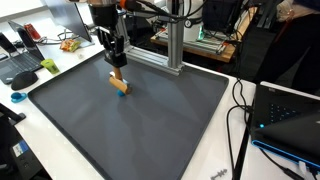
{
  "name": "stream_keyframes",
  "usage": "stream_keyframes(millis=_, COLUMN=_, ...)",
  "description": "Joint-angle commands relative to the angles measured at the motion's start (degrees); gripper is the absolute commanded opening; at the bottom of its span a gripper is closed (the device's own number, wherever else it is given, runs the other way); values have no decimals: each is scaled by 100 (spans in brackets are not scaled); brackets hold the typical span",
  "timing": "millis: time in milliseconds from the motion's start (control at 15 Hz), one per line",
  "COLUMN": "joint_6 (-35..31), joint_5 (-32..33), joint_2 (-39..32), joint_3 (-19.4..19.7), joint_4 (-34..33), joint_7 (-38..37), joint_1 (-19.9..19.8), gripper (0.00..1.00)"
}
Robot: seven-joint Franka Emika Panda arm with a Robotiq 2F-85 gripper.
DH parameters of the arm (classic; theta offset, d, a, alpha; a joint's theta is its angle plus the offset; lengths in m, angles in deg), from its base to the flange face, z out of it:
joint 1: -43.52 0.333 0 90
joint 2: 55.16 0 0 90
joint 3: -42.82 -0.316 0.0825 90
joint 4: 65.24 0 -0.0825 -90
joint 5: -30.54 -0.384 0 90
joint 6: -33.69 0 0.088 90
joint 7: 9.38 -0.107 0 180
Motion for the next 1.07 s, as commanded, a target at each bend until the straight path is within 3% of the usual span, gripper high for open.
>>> stream_keyframes(millis=0, joint_6=13, joint_5=-74, joint_2=-189, joint_3=94, joint_4=-293, joint_7=-77, joint_1=70, gripper=22)
stream_keyframes(millis=1000, joint_6=310, joint_5=-54, joint_2=-667, joint_3=135, joint_4=-586, joint_7=-91, joint_1=100, gripper=22)
